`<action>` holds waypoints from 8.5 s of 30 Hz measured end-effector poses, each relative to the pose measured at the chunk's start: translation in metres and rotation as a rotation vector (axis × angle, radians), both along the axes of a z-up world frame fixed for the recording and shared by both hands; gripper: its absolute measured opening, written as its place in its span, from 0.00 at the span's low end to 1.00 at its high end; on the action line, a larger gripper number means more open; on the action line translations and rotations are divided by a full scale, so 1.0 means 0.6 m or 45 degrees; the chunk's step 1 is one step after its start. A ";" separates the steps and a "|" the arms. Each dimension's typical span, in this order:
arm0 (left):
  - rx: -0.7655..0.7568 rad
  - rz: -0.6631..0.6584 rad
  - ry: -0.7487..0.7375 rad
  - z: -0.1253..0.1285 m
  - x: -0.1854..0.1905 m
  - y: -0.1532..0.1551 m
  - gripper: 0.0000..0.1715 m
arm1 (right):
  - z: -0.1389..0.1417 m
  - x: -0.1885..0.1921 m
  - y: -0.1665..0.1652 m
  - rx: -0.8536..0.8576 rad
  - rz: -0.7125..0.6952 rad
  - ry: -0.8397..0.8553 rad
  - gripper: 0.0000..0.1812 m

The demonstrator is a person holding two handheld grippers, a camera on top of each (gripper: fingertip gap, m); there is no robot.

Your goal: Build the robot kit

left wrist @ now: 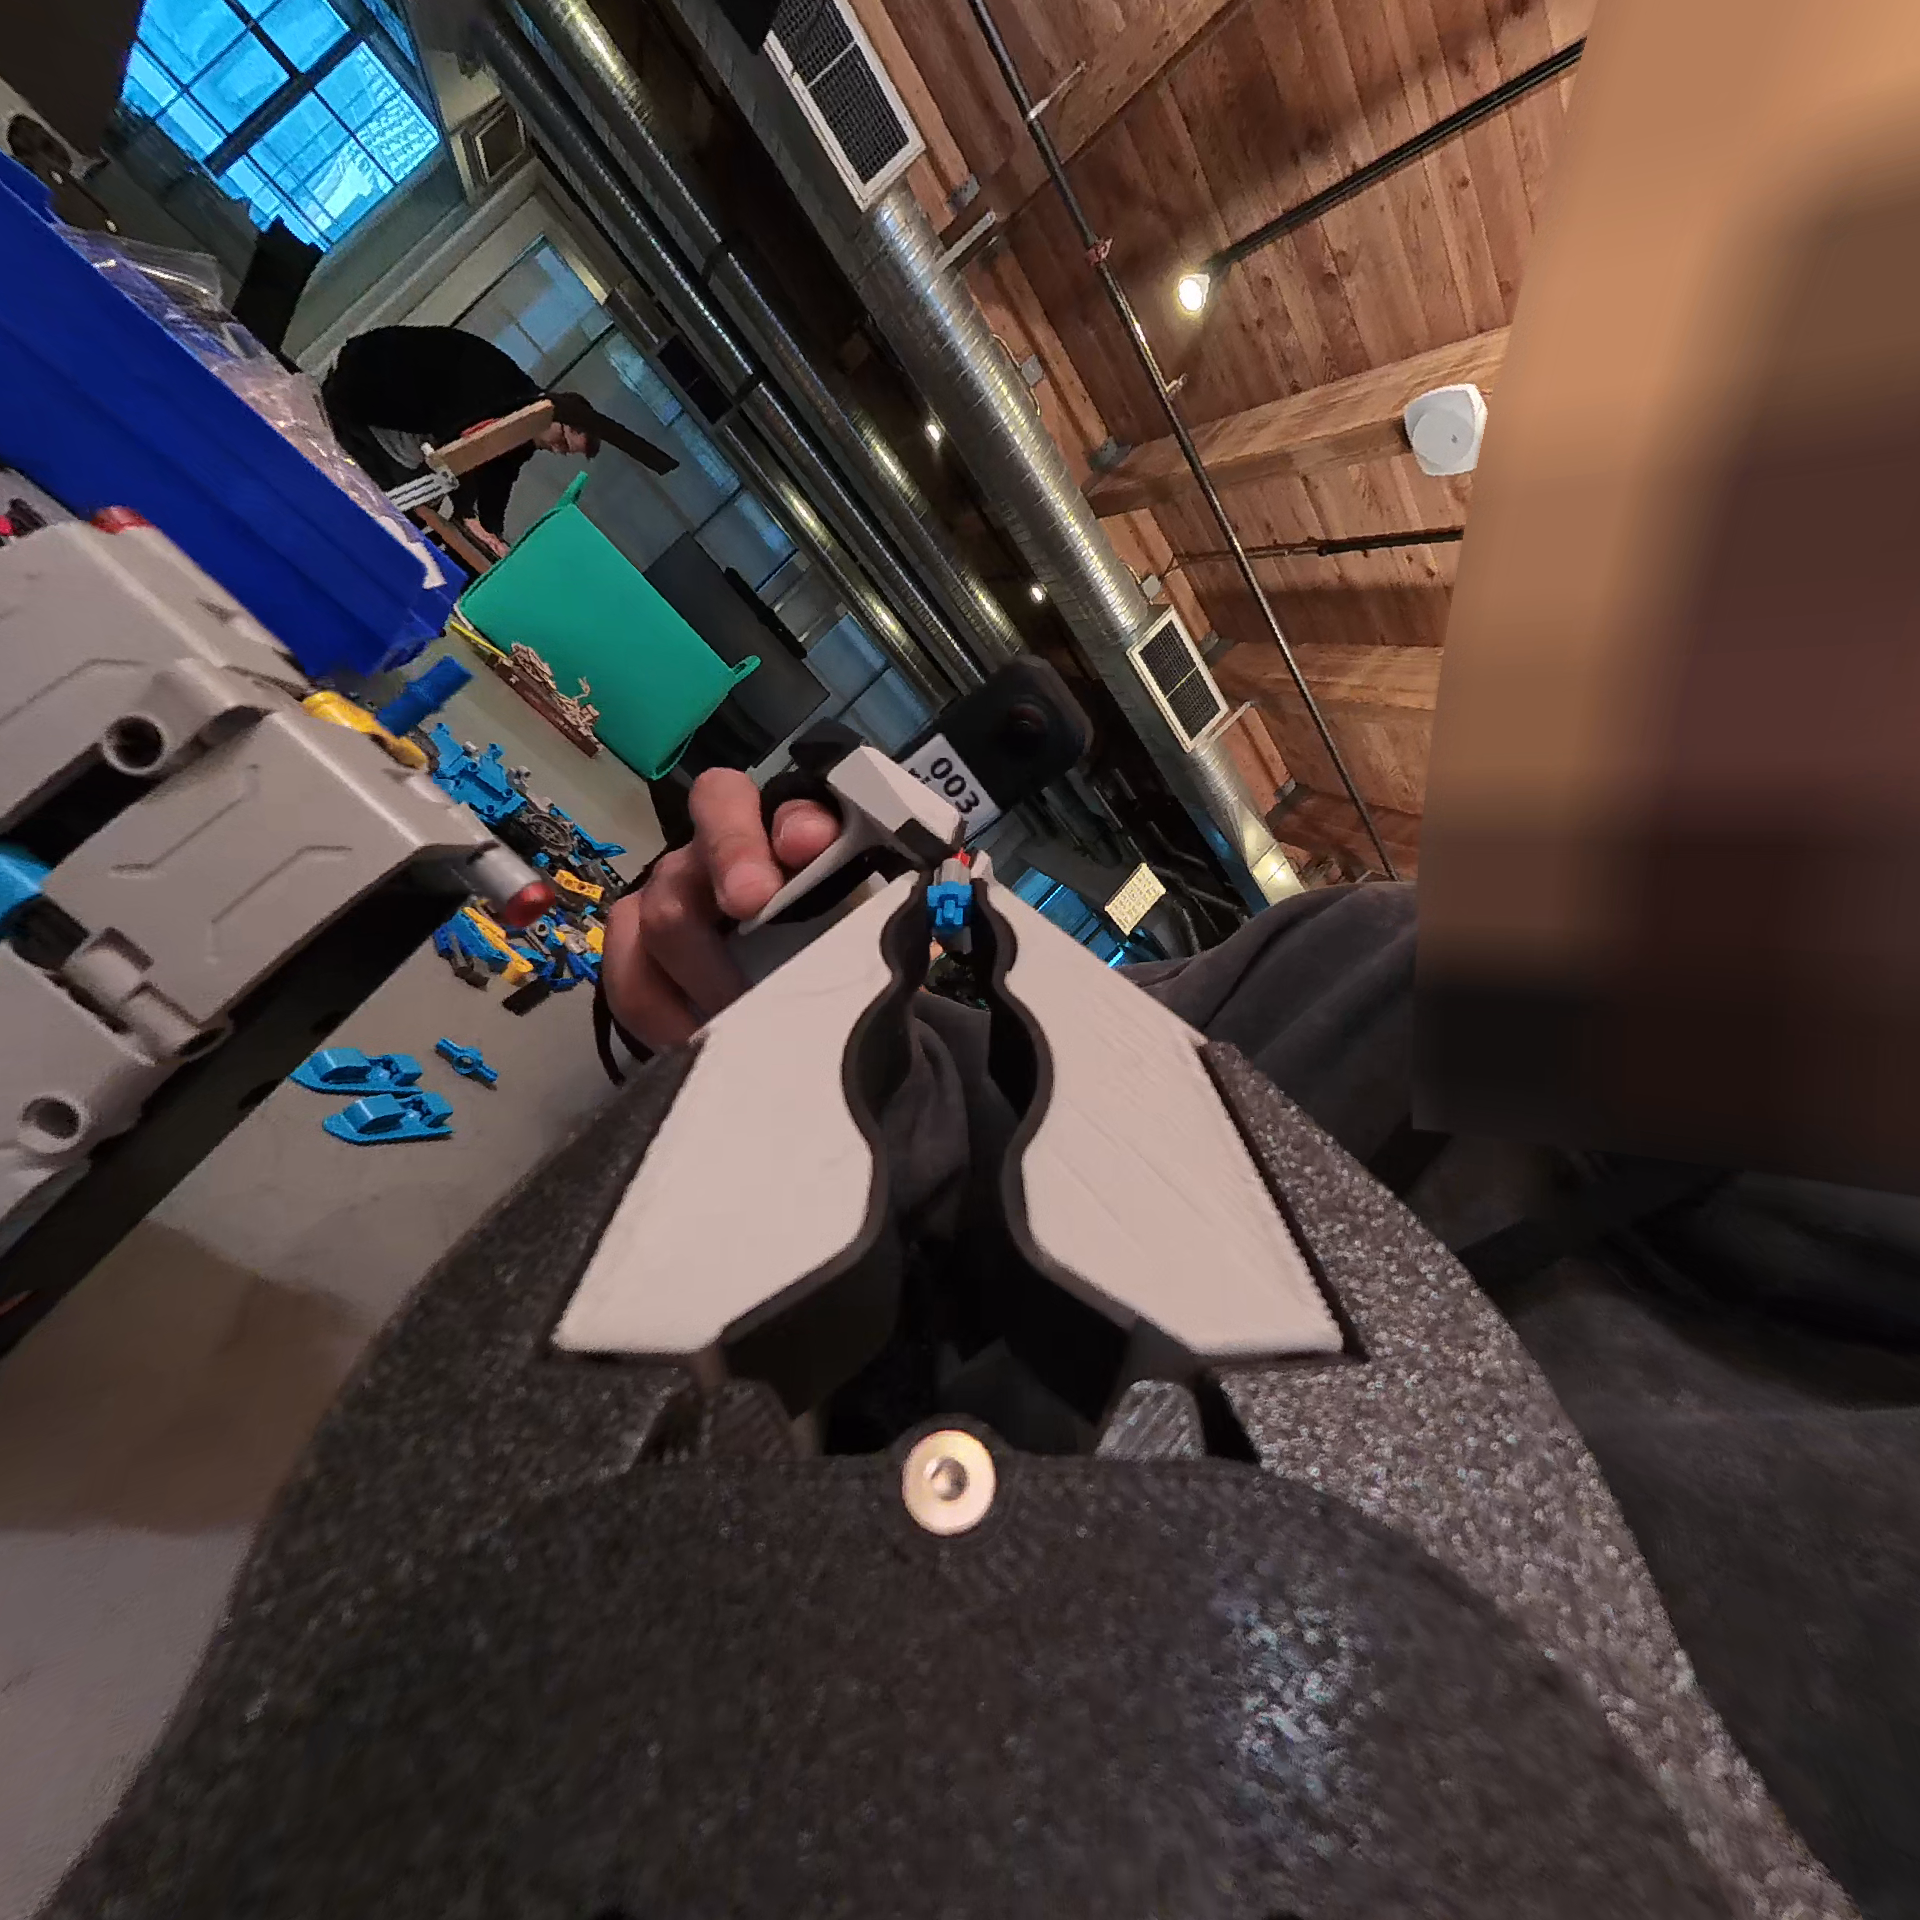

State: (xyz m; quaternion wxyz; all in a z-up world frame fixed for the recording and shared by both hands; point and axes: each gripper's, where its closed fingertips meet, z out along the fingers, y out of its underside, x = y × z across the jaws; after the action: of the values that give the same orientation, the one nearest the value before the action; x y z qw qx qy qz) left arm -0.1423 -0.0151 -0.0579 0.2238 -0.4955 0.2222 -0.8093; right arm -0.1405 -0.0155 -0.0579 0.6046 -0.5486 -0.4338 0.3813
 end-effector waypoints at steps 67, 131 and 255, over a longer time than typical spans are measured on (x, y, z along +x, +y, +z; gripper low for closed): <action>0.094 0.090 0.120 -0.020 0.008 0.010 0.04 | -0.023 0.006 0.012 -0.232 0.030 0.047 0.02; 0.135 0.038 0.538 -0.099 0.030 0.010 0.03 | -0.108 0.000 0.026 0.250 -0.236 -0.574 0.06; 0.652 0.388 0.241 0.012 0.001 -0.015 0.03 | -0.024 0.005 -0.017 -0.788 0.464 0.344 0.04</action>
State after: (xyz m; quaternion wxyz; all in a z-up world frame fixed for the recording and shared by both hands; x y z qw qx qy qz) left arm -0.1417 -0.0241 -0.0508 0.4384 -0.5239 0.3618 -0.6343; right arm -0.1374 -0.0259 -0.0722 0.3843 -0.5637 -0.3049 0.6645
